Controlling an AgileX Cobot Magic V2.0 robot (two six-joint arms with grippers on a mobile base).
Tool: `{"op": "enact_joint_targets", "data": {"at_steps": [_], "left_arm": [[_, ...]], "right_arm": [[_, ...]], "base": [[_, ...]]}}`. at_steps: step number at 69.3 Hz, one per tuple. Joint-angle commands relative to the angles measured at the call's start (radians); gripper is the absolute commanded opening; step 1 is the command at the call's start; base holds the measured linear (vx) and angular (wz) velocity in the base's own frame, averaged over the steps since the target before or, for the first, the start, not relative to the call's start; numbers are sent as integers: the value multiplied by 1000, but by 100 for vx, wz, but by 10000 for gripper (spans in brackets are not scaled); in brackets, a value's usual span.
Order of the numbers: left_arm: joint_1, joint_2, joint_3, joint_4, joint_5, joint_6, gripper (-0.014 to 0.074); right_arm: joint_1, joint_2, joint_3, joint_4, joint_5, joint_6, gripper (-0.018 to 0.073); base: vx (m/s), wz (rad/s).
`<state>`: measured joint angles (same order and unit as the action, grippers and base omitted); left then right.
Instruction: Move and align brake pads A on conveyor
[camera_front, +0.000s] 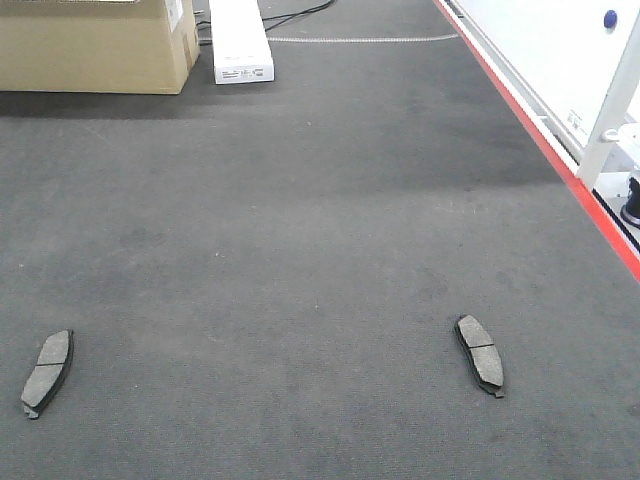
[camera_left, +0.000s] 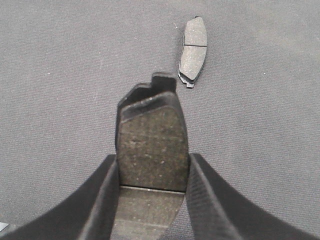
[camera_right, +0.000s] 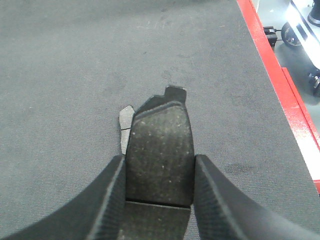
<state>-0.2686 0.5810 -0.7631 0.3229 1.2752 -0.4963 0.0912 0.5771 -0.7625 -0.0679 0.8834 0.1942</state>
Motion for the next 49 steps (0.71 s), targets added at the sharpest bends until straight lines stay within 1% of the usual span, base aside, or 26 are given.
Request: {"op": "enact_joint_targets", "data": {"at_steps": [1,10,23,29,36,44,49], "left_arm": [[-1,6,-26,26,-27,-3,-6],[-1,6,-26,31,-49,-3,-6],[-1,6,-26,83,-104,-3,-6],[-1,12,-26,89,-161,-3,-6],[-1,50,-30,59,-245,2,-6],[-1,150,-30,-35,-305,58,-6],[-1,232,-30,-69,-343,77,-6]], "right_arm": [[-4,0,-28,-10,-81,-5,-3],[-4,0,-28,-10,-81,-5,-3],[-4,0,-28,-10,-81,-5,-3],[-4,0,-28,-10,-81,-5,-3],[-4,0,-28,-10,-81,-5,-3],[-4,0,-28,-10,-81,-5,-3],[-4,0,-28,-10,-81,-5,-3]], "base": [[0,0],[0,0],[0,0],[0,0],[0,0],[0,0],[0,0]]}}
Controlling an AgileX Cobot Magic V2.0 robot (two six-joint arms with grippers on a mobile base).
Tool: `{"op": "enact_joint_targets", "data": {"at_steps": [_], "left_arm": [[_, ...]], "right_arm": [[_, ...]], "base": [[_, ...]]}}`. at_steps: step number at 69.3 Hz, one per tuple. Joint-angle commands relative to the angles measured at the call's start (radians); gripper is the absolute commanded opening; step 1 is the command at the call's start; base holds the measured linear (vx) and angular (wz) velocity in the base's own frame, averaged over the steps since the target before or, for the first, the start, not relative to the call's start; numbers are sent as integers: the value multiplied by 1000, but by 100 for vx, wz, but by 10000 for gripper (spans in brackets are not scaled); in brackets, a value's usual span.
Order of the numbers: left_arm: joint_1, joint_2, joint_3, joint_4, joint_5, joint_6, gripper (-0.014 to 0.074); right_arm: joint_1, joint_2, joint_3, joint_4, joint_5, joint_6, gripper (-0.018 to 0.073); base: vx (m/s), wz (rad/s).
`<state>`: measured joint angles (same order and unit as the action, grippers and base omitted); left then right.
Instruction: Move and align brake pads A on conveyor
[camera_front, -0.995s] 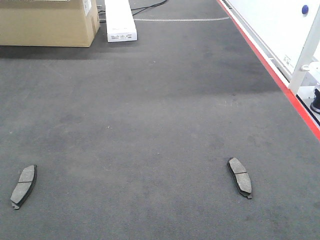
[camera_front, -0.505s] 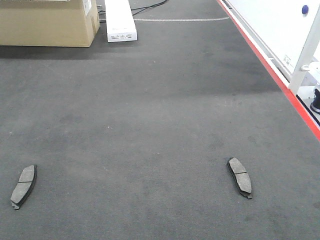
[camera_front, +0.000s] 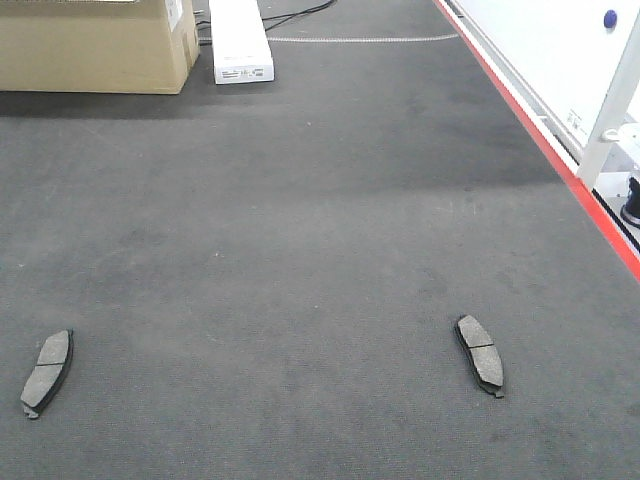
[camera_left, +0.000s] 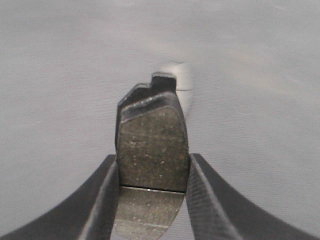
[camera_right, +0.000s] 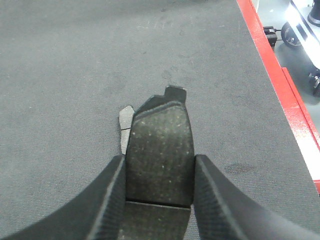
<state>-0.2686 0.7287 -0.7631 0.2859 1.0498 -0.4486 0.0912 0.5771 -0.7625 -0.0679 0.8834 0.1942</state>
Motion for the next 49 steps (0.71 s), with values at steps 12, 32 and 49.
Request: {"op": "enact_joint_targets", "data": {"at_steps": [12,32,49], "left_arm": [[-1,295,-56,-102,-247,28,-6],[-1,609,-202,-180,-240,29,-6],[-1,767,-242,-209,-224,16,-6]], "right_arm": [[-4,0,-28,-10,-81,-5,-3],[-4,0,-28,-10,-80,-5,-3],[-4,0,-28,-10,-80,-5,-3]], "base": [[0,0],[0,0],[0,0]]}}
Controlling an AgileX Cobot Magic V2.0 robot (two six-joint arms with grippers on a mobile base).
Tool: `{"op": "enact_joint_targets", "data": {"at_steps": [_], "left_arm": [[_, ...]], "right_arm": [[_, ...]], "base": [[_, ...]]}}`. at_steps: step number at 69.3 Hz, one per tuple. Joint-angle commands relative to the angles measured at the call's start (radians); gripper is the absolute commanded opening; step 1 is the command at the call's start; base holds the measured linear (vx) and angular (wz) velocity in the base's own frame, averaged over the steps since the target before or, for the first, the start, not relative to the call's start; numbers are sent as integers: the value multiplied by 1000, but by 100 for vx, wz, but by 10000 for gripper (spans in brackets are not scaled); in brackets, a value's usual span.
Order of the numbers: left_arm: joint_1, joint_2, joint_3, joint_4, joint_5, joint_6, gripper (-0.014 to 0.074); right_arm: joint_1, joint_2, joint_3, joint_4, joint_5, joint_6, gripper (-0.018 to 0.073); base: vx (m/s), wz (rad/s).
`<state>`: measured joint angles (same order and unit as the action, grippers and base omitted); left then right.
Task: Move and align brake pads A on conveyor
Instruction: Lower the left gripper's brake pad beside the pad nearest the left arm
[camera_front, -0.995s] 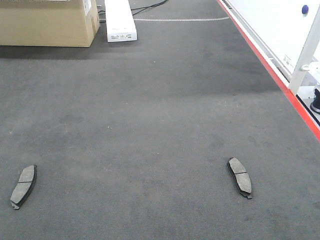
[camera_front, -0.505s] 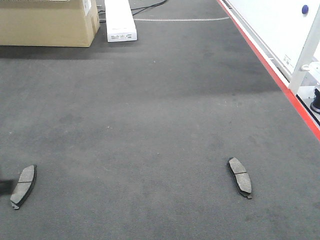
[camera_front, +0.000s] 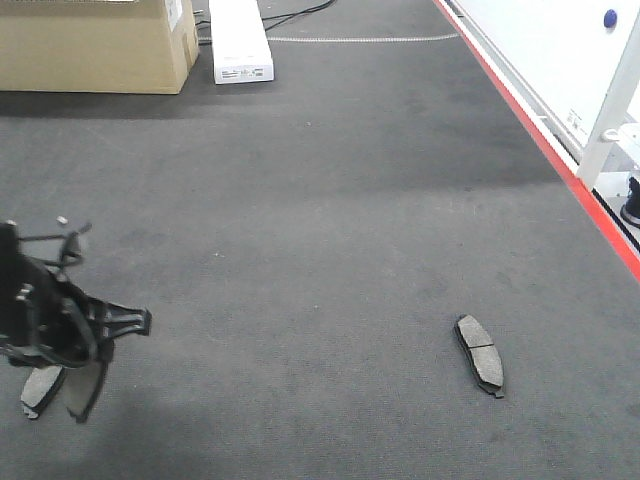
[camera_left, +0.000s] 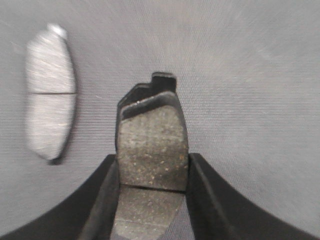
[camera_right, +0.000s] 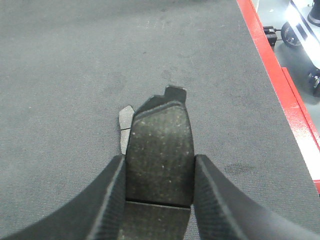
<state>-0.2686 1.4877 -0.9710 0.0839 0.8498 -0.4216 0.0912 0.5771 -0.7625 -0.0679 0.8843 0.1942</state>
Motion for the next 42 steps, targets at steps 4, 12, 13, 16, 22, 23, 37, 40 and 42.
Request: {"op": "enact_joint_targets", "data": {"at_steps": [4,12,13,16,22,23,37,40,42], "left_arm": [[10,35,-34,-19,-24,-11,-6],[46,77,-36,-64,-77,-11,-6],[48,79,-38,-67,-82,-10,-6],[56,94,-45,-69,-93,-10,-6],[66,115,-59,-70,-93,-9,-6],[68,121,-61,-70,-91,-8,-6],[75,200,-105,-69,-59,34,-6],[75,217,-120,-69,-43,50,-6],[75,228,-130,-68,-32,55,-6]], "right_arm": [[-4,0,-28,-10,-81,-5,-3],[-4,0,-28,-10,-81,-5,-3],[-4,0,-28,-10,-81,-5,-3],[-4,0,-28,-10,-81,-5,-3],[-4,0,-28,-10,-81,-5,-3],[-4,0,-28,-10,-81,-5,-3],[-4,0,-28,-10,-81,-5,-3],[-4,0,-28,-10,-81,-5,-3],[-4,0,-28,-10,-81,-5,-3]], "base": [[0,0],[0,0],[0,0],[0,0],[0,0],[0,0],[0,0],[0,0],[0,0]]}}
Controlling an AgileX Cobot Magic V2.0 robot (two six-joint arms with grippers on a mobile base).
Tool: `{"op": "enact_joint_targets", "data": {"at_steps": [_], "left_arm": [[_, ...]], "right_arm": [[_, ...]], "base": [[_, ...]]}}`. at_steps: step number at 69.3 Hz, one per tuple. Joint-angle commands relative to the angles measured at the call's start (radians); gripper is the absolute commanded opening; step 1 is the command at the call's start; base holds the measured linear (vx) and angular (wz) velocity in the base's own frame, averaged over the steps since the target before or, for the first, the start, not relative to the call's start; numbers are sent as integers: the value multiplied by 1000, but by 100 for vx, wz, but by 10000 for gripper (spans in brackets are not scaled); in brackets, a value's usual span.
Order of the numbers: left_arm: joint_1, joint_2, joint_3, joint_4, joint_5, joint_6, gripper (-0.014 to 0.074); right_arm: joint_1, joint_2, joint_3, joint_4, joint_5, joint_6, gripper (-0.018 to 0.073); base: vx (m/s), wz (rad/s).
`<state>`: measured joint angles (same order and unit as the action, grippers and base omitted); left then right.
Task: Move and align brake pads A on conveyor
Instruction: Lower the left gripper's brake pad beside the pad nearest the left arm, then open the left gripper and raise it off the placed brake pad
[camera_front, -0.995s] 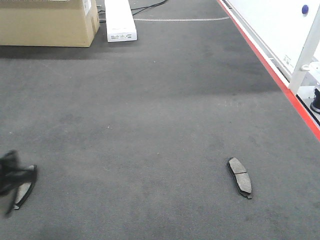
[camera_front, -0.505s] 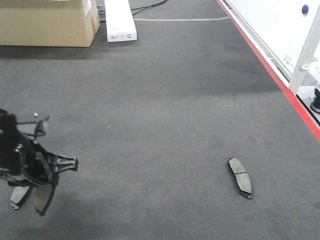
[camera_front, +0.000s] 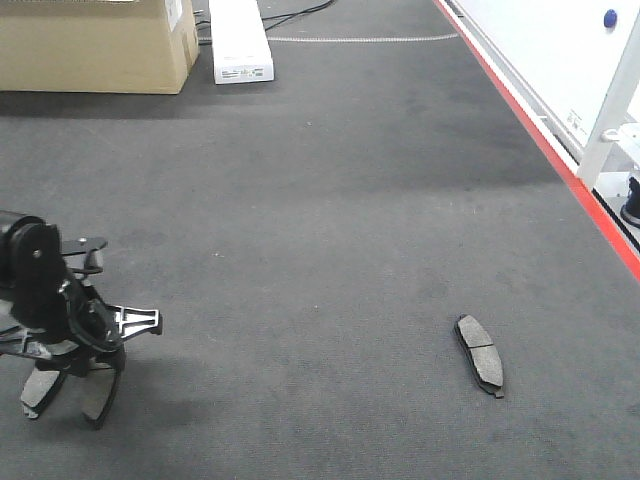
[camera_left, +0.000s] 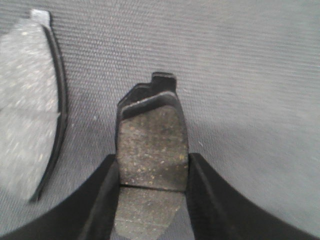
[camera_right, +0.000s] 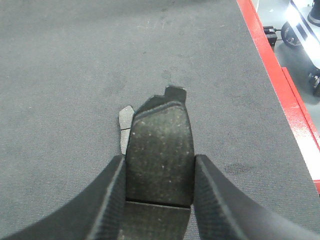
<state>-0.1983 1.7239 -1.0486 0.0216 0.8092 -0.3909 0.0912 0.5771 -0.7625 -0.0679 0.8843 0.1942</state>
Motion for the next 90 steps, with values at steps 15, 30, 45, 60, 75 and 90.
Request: {"op": "enact_joint_targets", "data": {"at_steps": [15,30,45,60,75,90], "left_arm": [[4,23,-105,-4,15,29,1],[15,29,-105,-5,21,39,145],[16,29,-105,-4,26,49,422],[16,6,-105,-3,25,49,624],[15,-81,-105,17,23,50,616],[14,-254,-101,78,42,50,552]], "right_arm": [[-4,0,-28,-10,-81,-5,-3],[-4,0,-28,-10,-82,-5,-3],[-4,0,-28,-10,-82,-5,-3],[-4,0,-28,-10,-82,-5,-3],[-4,0,-28,-10,-82,-5,-3],[-4,0,-28,-10,-82,-5,-3]], "base": [[0,0],[0,0],[0,0],[0,0],[0,0],[0,0]]}}
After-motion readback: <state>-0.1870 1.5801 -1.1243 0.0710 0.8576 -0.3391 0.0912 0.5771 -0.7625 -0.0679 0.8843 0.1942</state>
